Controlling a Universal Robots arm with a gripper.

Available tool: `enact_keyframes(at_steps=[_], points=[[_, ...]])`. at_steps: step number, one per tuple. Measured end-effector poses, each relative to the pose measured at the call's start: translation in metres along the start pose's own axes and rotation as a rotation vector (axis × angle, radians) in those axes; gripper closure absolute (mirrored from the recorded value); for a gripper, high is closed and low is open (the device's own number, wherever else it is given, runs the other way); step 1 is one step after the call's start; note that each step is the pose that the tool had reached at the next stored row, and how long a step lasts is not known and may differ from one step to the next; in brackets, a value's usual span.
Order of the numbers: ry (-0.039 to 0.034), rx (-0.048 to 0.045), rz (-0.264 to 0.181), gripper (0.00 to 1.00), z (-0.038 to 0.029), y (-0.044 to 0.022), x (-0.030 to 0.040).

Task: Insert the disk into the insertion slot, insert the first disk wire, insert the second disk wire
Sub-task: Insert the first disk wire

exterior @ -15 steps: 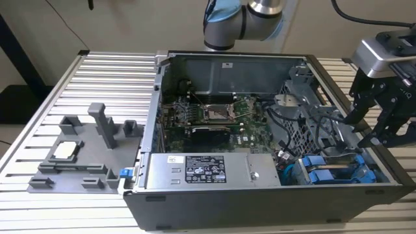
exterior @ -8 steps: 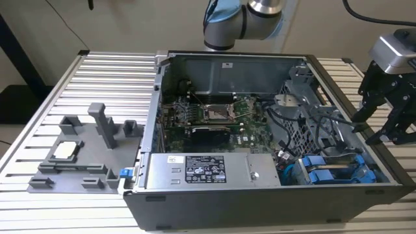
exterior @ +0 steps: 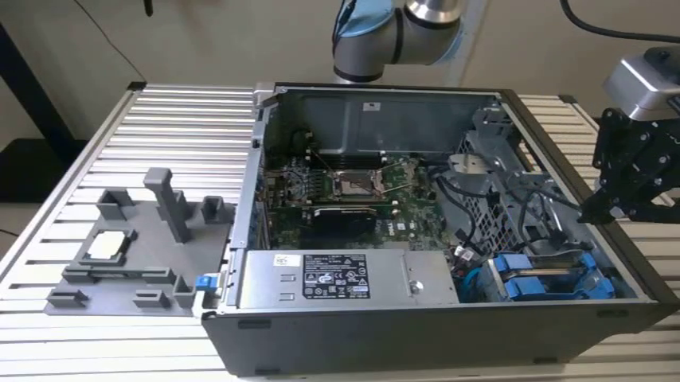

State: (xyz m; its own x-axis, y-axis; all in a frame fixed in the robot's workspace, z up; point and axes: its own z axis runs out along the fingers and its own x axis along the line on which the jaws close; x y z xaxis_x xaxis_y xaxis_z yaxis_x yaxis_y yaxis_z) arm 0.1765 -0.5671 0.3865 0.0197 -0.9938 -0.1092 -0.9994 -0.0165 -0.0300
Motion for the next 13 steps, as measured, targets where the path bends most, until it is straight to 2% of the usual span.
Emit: enact_keyframes(at_steps=[13], points=[[0.0016, -0.0002, 0.0, 0.81, 0.0002, -0.0001, 0.0]])
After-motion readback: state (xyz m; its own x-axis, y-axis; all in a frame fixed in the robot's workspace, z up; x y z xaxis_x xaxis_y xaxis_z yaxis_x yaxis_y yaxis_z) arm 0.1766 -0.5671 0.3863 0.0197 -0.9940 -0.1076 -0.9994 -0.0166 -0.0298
